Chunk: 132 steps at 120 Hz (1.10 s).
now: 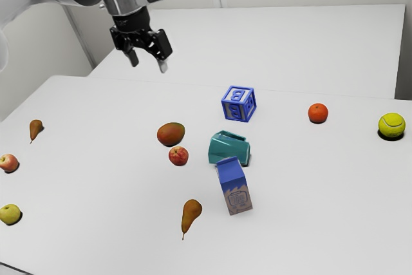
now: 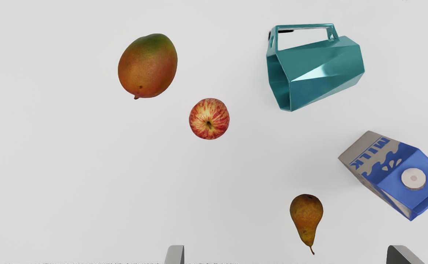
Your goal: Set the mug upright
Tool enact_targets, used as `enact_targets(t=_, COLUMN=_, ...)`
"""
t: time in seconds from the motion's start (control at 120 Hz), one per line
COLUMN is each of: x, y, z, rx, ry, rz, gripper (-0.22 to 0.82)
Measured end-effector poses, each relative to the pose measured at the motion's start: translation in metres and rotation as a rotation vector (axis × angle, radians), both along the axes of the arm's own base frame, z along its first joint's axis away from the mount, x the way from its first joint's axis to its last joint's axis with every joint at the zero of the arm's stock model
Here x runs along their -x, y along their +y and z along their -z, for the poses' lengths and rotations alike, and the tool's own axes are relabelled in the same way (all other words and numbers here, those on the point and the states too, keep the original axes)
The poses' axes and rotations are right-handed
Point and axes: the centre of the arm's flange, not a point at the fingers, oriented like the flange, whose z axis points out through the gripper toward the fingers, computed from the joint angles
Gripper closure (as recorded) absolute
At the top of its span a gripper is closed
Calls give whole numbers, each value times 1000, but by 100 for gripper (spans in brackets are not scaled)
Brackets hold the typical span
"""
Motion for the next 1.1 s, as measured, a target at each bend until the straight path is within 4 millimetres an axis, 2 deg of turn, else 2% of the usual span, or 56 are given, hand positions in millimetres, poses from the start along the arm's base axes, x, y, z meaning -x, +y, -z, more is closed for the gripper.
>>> enact_targets(t=0.292, x=-3, y=67, z=9, rx=48, ry=44, rz=-125, gripper=0)
enact_targets(t=0.433, x=-1, y=85, z=43, rx=142, ry=129, rz=-179, gripper=0)
enact_targets(t=0.6, x=2, y=79, z=82, rx=237, ry=171, rz=-186, gripper=0)
enact_targets(t=0.767, x=0, y=59, z=119, rx=319, ry=166, rz=-147, gripper=0)
enact_targets(t=0.917, x=-11, y=40, z=156, rx=402, ry=137, rz=-71, gripper=0)
enact_targets(t=1.1, x=-30, y=47, z=202, rx=479, ry=95, rz=-16, gripper=0)
